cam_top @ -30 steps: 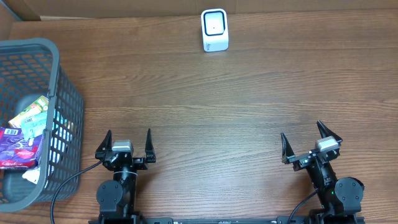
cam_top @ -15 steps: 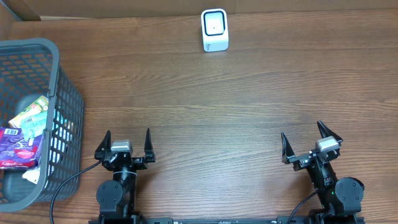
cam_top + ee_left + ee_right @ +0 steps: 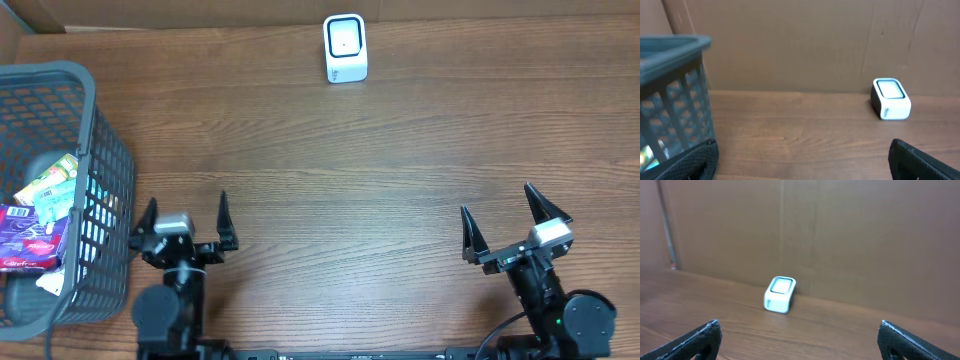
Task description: Scan the item barcode
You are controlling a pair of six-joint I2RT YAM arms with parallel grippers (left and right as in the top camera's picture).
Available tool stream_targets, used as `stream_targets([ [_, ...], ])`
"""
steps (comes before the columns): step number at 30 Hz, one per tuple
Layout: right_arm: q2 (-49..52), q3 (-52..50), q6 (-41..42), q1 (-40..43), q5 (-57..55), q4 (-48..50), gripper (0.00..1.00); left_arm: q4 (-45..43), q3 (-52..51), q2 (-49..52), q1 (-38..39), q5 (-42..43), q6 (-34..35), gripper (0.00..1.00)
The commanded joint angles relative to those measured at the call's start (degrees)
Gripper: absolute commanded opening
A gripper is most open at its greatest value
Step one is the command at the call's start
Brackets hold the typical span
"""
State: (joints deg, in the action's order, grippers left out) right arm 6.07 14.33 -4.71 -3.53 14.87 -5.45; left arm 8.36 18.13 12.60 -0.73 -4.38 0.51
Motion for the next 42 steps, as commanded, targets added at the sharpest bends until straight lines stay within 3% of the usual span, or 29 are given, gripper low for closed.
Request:
stream_targets([
  [1, 5.6, 8.0, 0.4, -0.3, 3.6, -1.8, 1.00, 2.8, 13.3, 10.0, 0.3, 0.2, 0.8, 1.00],
  [6, 14.2, 20.4, 0.4, -0.3, 3.9, -9.1, 1.00, 15.3, 34.8, 24.3, 0.3, 3.1, 0.9, 1.00],
  [17, 36.1, 51.2, 0.4, -0.3, 5.0, -38.5, 1.00, 66.9, 96.7, 60.2, 0.3, 6.3, 1.5, 1.00],
  [20, 41.9, 58.4, 0.4, -0.3, 7.1, -45.9, 1.00, 73.5, 107.1, 66.2, 0.3, 8.0, 1.4, 0.99],
  [23, 47.4, 63.3, 0.4, -0.3, 8.4, -50.5, 1.00, 74.1, 109.5, 69.7, 0.3, 9.7, 1.4, 0.99],
  [29, 51.9, 63.4, 0.4, -0.3, 12.5, -52.9, 1.00, 74.4, 109.5, 72.0, 0.2, 10.7, 0.0, 1.00],
  [32, 53.2, 63.4, 0.4, -0.3, 12.5, -54.4, 1.00, 75.3, 110.2, 71.9, -1.9, 3.6, 8.4, 1.00],
  [35, 53.7, 63.4, 0.4, -0.3, 12.4, -55.4, 1.00, 78.9, 111.3, 71.9, -7.0, -2.3, 17.5, 1.00],
  [42, 53.7, 63.4, 0.4, -0.3, 12.2, -55.7, 1.00, 87.6, 111.3, 74.6, -28.8, -3.5, 27.9, 1.00],
])
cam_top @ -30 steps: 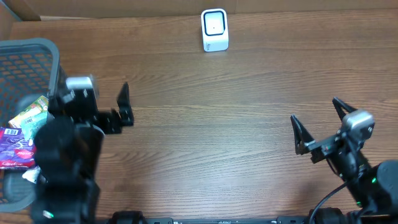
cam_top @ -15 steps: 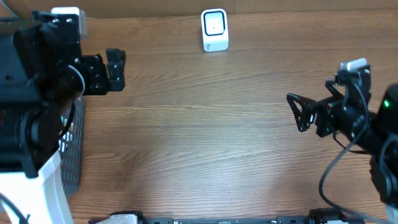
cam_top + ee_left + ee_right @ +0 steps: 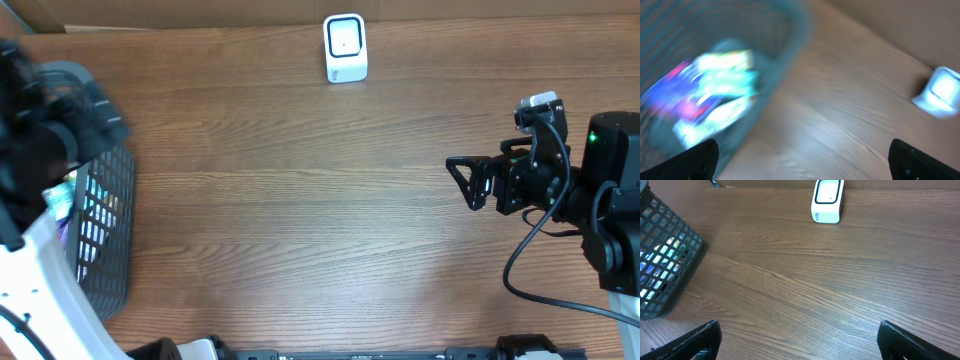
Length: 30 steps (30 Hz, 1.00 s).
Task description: Scan the item barcode
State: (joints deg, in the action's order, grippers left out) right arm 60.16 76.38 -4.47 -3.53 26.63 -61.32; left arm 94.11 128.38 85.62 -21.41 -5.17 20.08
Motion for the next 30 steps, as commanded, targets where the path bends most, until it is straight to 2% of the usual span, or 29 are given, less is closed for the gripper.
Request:
stream_targets([
  [1, -0.3, 1.3, 0.1, -0.3, 0.5, 0.1, 1.00, 2.7, 1.0, 2.2, -11.2, -2.7, 9.4, 1.00],
  [5, -0.3, 1.2, -0.1, -0.3, 0.4, 0.1, 1.00, 2.7, -2.0, 3.6, -21.5, 0.8, 10.5, 1.00],
  [9, -0.3, 1.2, -0.1, -0.3, 0.4, 0.2, 1.00, 1.4, -6.3, 4.8, -26.5, 0.6, 11.7, 1.00],
  [18, 1.0, 1.2, 0.0, -0.3, 0.5, -0.1, 1.00, -7.7, -22.9, 5.5, -29.4, -5.9, 15.1, 1.00],
  [23, 2.0, 1.2, 0.0, -0.3, 0.5, -1.4, 1.00, -20.5, -35.5, 6.2, -30.1, -6.0, 13.0, 0.99],
  [26, 2.4, 1.2, 0.0, -0.3, 0.5, -1.6, 1.00, -25.6, -39.8, 8.0, -30.1, -6.4, 12.3, 1.00],
  [30, 2.8, 1.2, 0.0, -0.3, 0.5, -2.0, 1.00, -27.8, -42.3, 12.2, -30.1, -8.5, 12.3, 1.00],
])
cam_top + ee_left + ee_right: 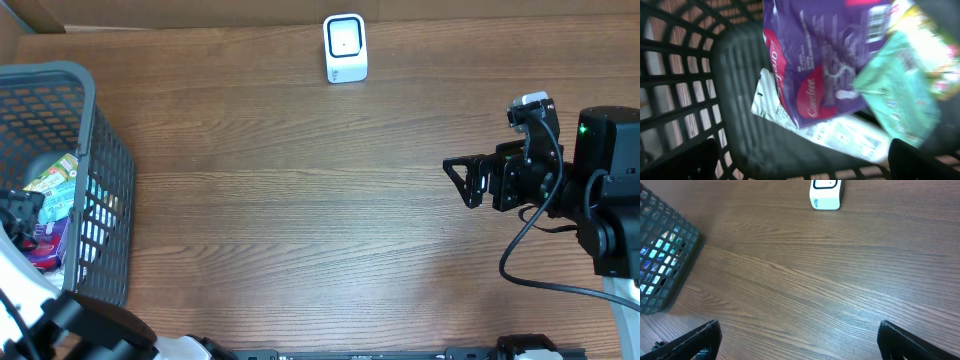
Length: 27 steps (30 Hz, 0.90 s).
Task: Scan the item barcode
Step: 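Lower the left gripper into the basket toward the green juice carton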
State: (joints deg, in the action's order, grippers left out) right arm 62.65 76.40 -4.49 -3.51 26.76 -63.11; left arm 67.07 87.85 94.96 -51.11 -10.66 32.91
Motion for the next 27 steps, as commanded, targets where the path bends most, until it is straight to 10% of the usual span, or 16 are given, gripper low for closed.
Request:
stream_targets([
  [1, 0.3, 1.2, 0.0, -0.3, 0.3, -0.4, 1.00, -0.8, -1.9, 4.1, -0.3, -3.8, -0.5, 1.00],
  [10, 1.3, 1.2, 0.0, -0.3, 0.3, -1.4, 1.00, -4.4, -1.9, 14.4, -0.3, -4.7, -0.3, 0.94],
  [15, 1.3, 1.2, 0.0, -0.3, 0.3, -1.4, 1.00, -5.8, -1.8, 15.5, -0.2, -4.0, -0.3, 0.04],
  [27, 1.3, 1.2, 0.0, -0.3, 0.3, -1.3, 1.00, 4.9, 15.2, 15.5, 1.0, -0.6, -2.5, 0.04],
])
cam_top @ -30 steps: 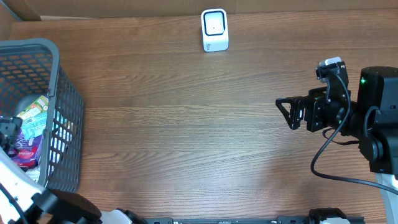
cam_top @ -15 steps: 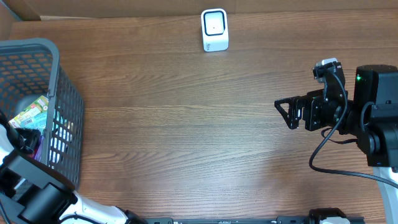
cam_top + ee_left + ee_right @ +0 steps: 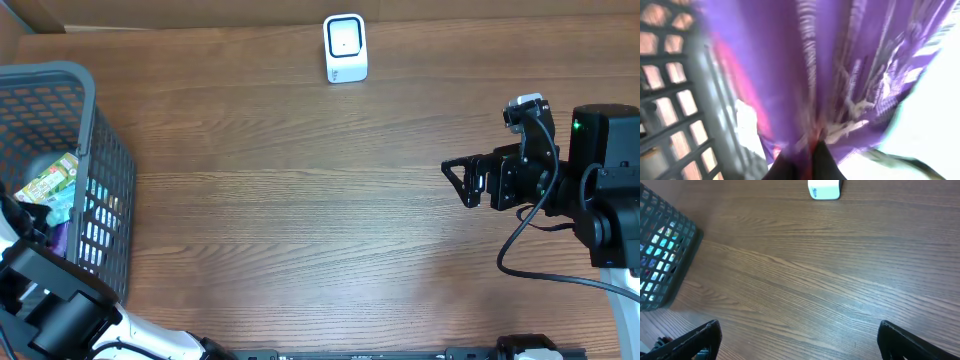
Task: Scan the item barcode
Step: 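Lower the left gripper into the basket toward the green juice carton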
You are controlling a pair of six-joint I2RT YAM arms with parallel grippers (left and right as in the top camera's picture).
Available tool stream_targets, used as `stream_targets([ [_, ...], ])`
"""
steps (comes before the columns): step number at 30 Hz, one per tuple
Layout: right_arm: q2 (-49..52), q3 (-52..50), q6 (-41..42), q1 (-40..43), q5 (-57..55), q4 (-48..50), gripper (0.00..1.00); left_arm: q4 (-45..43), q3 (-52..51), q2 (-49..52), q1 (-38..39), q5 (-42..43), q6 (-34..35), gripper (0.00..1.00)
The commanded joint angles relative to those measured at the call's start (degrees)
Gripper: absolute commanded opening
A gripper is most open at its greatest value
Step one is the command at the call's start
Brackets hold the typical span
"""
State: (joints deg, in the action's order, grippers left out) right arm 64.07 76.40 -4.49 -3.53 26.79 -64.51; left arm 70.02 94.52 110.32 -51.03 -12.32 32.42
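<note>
A purple package (image 3: 840,60) fills the blurred left wrist view, inside the grey basket (image 3: 95,110) at the table's left. My left gripper (image 3: 807,162) is shut, its dark fingers pinched together on the package's lower edge. From overhead its fingers are hidden in the basket; only the left arm (image 3: 50,290) shows. The white scanner (image 3: 345,47) stands at the far middle edge, and the right wrist view catches the scanner (image 3: 824,189) at its top. My right gripper (image 3: 462,185) hovers open over the table's right side, nothing between its fingertips (image 3: 707,335).
A green packet (image 3: 45,180) lies in the basket beside the purple package, and pale packets (image 3: 920,115) lie under it. The basket's lattice wall (image 3: 670,100) is close on the left. The basket (image 3: 662,255) also shows in the right wrist view. Brown cardboard backs the table.
My left gripper was open above the packets in the basket; now it is down against the purple package and shut on it. The right gripper has scarcely moved.
Both grippers first rested open at the table's front edge. Then the left arm was near the basket and the right arm was raised over the right side. Later the left gripper was open above the packets. Now it grips the purple package.
</note>
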Motion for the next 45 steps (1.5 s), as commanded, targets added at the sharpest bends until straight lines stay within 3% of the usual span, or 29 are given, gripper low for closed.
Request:
stream_targets([
  [1, -0.1, 1.2, 0.0, -0.3, 0.3, 0.1, 1.00, 3.1, 11.3, 0.1, 1.4, 1.8, -3.0, 0.04],
  [9, -0.1, 1.2, 0.0, -0.3, 0.3, 0.5, 1.00, 14.6, 39.5, 0.1, 7.3, 5.9, -9.8, 0.04],
  [13, -0.1, 1.2, 0.0, -0.3, 0.3, 0.5, 1.00, 20.3, 46.8, 0.1, 9.2, 5.9, -9.0, 0.04],
  [14, -0.1, 1.2, 0.0, -0.3, 0.3, 0.5, 1.00, 21.2, 46.9, 0.1, 9.3, 5.9, -9.0, 0.16],
  [15, -0.1, 1.2, 0.0, -0.3, 0.3, 0.5, 1.00, 22.0, 46.7, 0.2, 9.3, 5.9, -9.0, 0.34],
  [17, -0.1, 1.2, 0.0, -0.3, 0.3, 0.5, 1.00, 22.8, 45.0, 0.6, 9.3, 5.8, -9.0, 0.66],
  [19, -0.1, 1.2, 0.0, -0.3, 0.3, 0.5, 1.00, 22.7, 42.2, 1.0, 9.0, 5.8, -8.2, 0.77],
  [23, -0.1, 1.2, 0.0, -0.3, 0.3, 0.5, 1.00, 20.3, 34.8, 1.8, 8.7, 6.5, -7.5, 0.80],
  [26, -0.1, 1.2, 0.0, -0.3, 0.3, 0.5, 1.00, 11.9, 23.3, 1.9, 8.7, 8.0, -8.4, 0.80],
  [31, 0.3, 1.2, 0.0, -0.3, 0.3, 0.5, 1.00, -2.3, 12.5, 1.9, 8.7, 14.1, -18.8, 0.81],
  [36, 1.5, 1.2, 0.0, -0.3, 0.3, 0.5, 1.00, -13.0, 4.7, 1.9, 8.7, 14.5, -22.1, 0.82],
  [39, 2.3, 1.2, 0.0, -0.3, 0.3, 0.4, 1.00, -20.3, 1.9, 1.9, 8.7, 14.7, -27.8, 0.80],
  [40, 2.5, 1.2, 0.0, -0.3, 0.3, 0.3, 1.00, -22.8, 1.2, 1.9, 8.7, 15.4, -30.5, 0.82],
  [42, 3.0, 1.2, 0.0, -0.3, 0.3, 0.3, 1.00, -26.0, 0.4, 1.9, 8.7, 16.7, -35.8, 0.96],
  [45, 3.8, 1.2, 0.0, -0.3, 0.3, 0.3, 1.00, -27.4, 0.3, 1.9, 8.7, 16.8, -41.5, 0.99],
])
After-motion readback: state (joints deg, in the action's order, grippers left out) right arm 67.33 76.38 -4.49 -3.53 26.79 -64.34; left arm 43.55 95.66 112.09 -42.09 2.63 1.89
